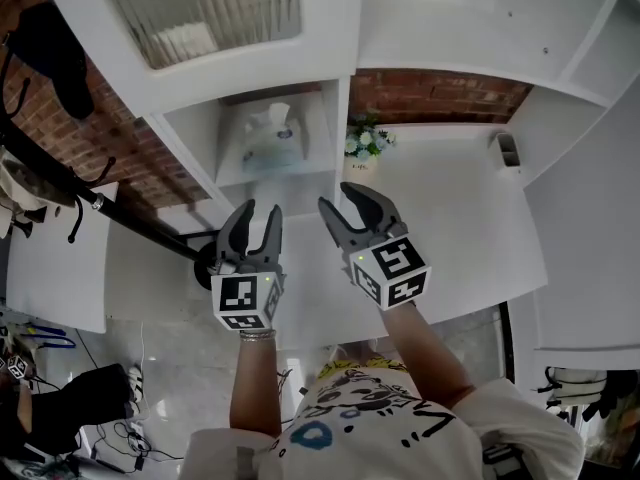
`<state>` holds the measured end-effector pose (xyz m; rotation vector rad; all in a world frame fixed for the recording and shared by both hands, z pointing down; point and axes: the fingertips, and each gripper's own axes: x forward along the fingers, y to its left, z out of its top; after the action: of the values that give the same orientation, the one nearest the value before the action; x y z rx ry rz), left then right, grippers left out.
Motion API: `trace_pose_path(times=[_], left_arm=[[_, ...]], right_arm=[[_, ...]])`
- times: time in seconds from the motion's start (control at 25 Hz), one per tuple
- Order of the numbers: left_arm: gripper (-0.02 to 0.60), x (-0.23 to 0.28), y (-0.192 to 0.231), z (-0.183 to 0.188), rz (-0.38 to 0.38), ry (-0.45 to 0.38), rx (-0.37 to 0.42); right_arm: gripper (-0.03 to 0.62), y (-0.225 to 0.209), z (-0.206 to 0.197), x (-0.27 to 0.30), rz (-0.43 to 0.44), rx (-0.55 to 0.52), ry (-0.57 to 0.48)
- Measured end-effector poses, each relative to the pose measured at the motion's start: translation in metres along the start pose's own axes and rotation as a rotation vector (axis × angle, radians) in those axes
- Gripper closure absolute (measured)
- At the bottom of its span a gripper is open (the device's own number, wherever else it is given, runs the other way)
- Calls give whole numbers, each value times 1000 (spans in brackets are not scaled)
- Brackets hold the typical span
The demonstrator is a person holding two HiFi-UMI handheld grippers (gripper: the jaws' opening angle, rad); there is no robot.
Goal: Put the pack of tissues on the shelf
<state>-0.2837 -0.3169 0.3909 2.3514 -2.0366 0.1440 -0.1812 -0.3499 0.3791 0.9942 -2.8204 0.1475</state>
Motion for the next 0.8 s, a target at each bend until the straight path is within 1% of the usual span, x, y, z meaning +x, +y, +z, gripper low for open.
trace_pose_path(times=[0.28,0.44,0.56,0.8], left_arm=[[437,-15,-30,1,-77,8,6],[468,-22,-53,-2,-143,14,15],[486,-27,-74,-5,-193,23,24],[514,-35,-125,-1,-303,26,44]], right_arm=[[424,2,-2,-38,-3,-26,3],[475,-2,-3,-66,-32,-24,-13],[499,-6,-4,-88,-51,-25,-22],[528,-15,-9,-135,-77,-23,-25]])
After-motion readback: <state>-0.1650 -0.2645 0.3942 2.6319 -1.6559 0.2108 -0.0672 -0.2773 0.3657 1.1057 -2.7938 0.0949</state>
